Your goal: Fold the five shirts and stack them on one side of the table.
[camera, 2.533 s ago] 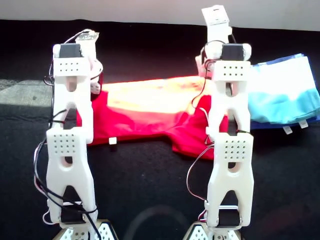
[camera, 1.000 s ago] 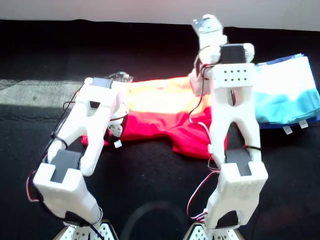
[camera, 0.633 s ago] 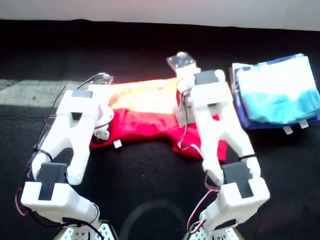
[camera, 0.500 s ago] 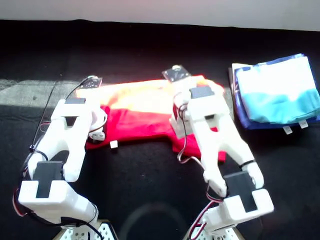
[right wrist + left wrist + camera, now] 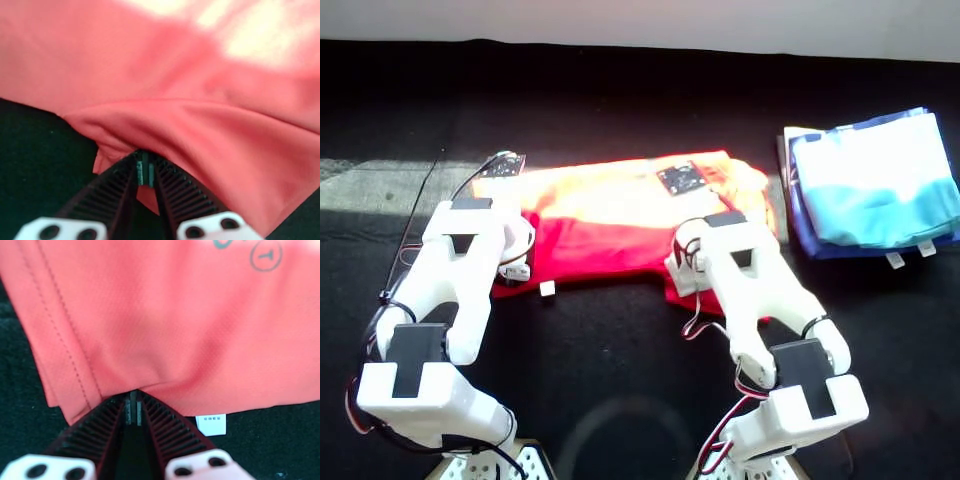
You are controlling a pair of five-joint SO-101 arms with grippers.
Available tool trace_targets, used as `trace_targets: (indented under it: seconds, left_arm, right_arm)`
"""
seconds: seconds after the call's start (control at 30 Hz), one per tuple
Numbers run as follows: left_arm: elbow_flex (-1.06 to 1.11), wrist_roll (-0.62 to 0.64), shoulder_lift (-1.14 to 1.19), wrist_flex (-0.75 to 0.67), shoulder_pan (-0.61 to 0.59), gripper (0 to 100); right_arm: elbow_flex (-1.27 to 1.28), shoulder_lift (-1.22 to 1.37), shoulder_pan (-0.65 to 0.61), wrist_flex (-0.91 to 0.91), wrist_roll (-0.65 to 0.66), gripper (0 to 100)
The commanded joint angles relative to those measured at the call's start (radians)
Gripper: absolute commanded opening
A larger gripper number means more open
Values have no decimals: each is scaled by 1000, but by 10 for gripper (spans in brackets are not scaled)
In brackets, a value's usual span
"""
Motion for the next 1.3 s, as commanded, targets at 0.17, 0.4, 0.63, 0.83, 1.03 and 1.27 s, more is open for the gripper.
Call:
trace_targets:
  seconds: [0.17,0.4,0.63,0.83,1.03,1.27]
  left_arm:
    - [-1,3,10,-37,-16,9]
    - [-2,3,10,-37,-16,9]
    - [-2,3,10,-37,-16,9]
    - [-4,3,10,-37,-16,9]
    - [-4,3,10,-37,-16,9]
    - [-4,3,10,-37,-16,9]
  right_arm:
    - [-228,-4,13,288,0,12]
    - [-338,-2,-124,458,2,19]
    - [-309,5,-182,430,2,108]
    - [-216,7,-186,383,2,108]
    - [-117,7,-101,214,2,108]
    - [-96,8,-85,186,2,108]
